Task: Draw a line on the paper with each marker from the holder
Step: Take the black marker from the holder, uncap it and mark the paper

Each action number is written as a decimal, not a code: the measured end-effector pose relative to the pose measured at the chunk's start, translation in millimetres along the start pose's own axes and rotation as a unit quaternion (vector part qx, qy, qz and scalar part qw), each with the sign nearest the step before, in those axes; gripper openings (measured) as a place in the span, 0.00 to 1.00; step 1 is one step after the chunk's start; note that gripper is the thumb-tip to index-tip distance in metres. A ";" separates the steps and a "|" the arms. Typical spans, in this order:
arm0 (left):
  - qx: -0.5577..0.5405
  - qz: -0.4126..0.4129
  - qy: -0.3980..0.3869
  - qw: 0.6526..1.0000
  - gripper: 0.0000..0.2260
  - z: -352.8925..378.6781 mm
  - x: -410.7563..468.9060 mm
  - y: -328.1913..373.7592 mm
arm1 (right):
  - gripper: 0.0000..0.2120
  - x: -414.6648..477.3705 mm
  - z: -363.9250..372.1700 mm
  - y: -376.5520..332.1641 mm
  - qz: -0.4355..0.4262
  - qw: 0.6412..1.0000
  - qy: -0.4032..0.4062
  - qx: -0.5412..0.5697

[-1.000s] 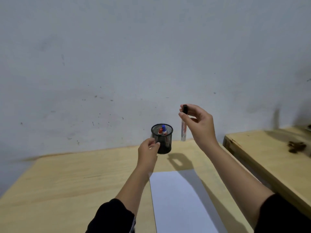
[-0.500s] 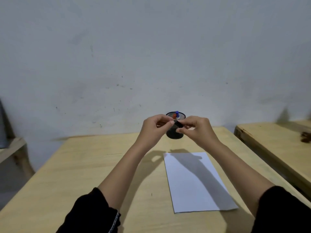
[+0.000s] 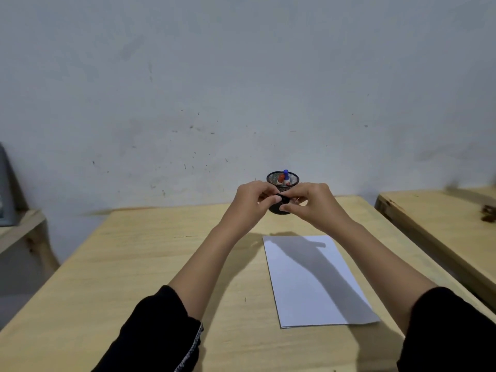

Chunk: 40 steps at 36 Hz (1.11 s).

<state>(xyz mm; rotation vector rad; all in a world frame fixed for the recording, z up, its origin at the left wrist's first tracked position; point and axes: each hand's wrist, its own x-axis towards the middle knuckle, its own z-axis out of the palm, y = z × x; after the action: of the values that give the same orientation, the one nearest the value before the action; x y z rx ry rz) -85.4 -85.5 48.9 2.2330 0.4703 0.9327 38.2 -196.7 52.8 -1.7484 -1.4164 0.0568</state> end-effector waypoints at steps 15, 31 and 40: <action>-0.146 -0.111 0.094 0.978 0.02 -10.4 -39.7 -30.3 | 0.07 -29.3 3.8 30.9 0.137 0.935 0.015 0.327; -0.252 -0.120 0.056 0.959 0.02 3.0 -46.0 -32.6 | 0.02 -24.4 48.6 8.3 0.187 0.795 0.097 0.569; -0.214 -0.102 0.030 0.971 0.06 6.0 -45.7 -38.4 | 0.04 -18.2 54.4 8.1 0.175 0.812 0.090 0.550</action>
<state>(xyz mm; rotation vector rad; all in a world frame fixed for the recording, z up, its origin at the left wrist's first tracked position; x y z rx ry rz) -114.8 -85.5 -3.4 1.7376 0.4656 0.8977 9.6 -180.0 5.2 -0.9357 -0.6203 0.7414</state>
